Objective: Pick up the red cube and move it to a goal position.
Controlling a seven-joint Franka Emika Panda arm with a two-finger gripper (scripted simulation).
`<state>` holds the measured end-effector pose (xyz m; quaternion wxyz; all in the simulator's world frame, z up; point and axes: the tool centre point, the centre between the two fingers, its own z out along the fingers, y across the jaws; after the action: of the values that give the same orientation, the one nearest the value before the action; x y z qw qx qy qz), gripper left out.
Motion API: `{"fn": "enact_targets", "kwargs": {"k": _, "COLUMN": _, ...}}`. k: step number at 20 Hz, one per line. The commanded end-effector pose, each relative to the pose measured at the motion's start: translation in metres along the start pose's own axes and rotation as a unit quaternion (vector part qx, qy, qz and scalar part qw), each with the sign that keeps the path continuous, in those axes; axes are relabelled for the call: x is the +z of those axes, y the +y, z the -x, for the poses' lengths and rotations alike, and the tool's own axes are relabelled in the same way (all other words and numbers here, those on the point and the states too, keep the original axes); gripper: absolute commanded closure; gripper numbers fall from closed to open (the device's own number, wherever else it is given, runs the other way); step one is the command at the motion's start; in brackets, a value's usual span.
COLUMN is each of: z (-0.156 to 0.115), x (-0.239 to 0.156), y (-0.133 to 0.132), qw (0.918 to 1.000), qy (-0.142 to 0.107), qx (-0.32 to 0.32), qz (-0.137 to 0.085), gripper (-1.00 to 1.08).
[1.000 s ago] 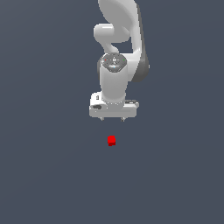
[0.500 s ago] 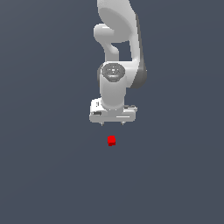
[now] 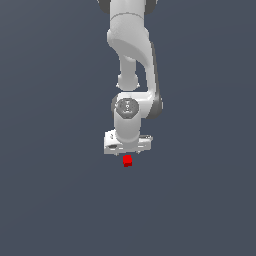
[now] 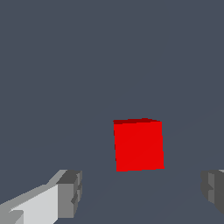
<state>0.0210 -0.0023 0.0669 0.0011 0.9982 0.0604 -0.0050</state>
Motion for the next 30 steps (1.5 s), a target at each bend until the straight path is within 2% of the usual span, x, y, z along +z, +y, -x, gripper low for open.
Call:
{"fn": "enact_targets", "kwargs": {"k": 1, "z": -0.006, "x": 0.016, "y": 0.001, "qw": 0.9999, "qy": 0.002, "qx": -0.011, "qz": 0.000, "gripper": -0.92}}
{"fn": "enact_targets", "kwargs": {"k": 9, "z": -0.016, "x": 0.046, "y": 0.003, "qw": 0.9995, "qy": 0.005, "qx": -0.030, "qz": -0.001, "gripper": -0.92}}
{"fn": "enact_targets", "kwargs": {"k": 17, "z": -0.018, "x": 0.047, "y": 0.002, "qw": 0.9995, "qy": 0.005, "qx": -0.031, "qz": -0.001, "gripper": -0.92}}
{"fn": "enact_targets", "kwargs": {"k": 18, "z": -0.018, "x": 0.047, "y": 0.002, "qw": 0.9995, "qy": 0.005, "qx": -0.031, "qz": -0.001, "gripper": 1.08}}
{"fn": "enact_targets", "kwargs": {"k": 30, "z": -0.017, "x": 0.046, "y": 0.003, "qw": 0.9995, "qy": 0.005, "qx": -0.031, "qz": -0.001, "gripper": 1.08}}
